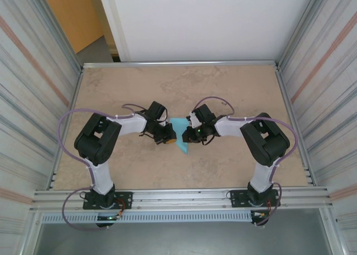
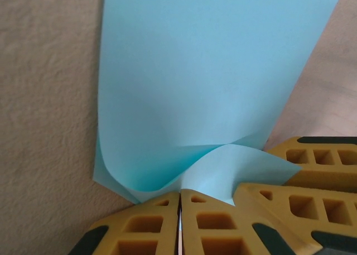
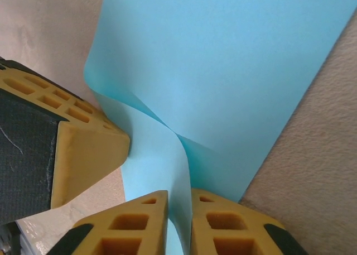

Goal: Fold a paper plane with a square sheet of paper (pick it up from the middle)
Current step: Third fold the triangle at the center of the table.

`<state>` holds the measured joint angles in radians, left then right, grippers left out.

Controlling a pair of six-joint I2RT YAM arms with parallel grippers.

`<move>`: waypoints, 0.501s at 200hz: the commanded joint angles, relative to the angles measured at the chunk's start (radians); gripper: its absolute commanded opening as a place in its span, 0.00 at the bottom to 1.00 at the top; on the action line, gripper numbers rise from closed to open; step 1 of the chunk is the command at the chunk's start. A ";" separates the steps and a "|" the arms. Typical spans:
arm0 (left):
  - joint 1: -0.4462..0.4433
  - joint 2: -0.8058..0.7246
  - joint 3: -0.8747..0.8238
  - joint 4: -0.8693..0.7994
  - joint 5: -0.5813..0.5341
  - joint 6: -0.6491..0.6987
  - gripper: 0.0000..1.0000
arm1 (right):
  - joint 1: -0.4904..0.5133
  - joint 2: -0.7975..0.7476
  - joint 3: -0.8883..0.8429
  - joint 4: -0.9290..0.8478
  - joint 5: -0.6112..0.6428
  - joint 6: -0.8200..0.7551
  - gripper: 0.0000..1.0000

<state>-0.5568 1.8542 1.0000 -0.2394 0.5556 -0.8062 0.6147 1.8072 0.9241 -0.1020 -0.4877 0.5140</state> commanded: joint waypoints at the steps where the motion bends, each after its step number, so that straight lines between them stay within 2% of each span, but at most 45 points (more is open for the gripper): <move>1: -0.007 0.008 -0.010 -0.059 -0.049 0.006 0.09 | -0.007 -0.069 0.031 -0.056 0.036 -0.002 0.26; 23: -0.007 0.009 -0.011 -0.058 -0.053 0.005 0.08 | -0.013 -0.127 0.024 -0.090 0.092 0.011 0.32; 44: -0.007 0.010 -0.012 -0.058 -0.055 0.000 0.08 | -0.013 -0.167 0.017 -0.115 0.121 0.013 0.32; 100: -0.007 0.008 -0.013 -0.057 -0.062 -0.010 0.08 | 0.057 -0.175 0.016 -0.107 0.010 0.003 0.17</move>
<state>-0.5587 1.8542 1.0000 -0.2401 0.5480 -0.8101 0.6266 1.6363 0.9249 -0.1810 -0.4240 0.5163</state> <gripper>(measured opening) 0.079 0.197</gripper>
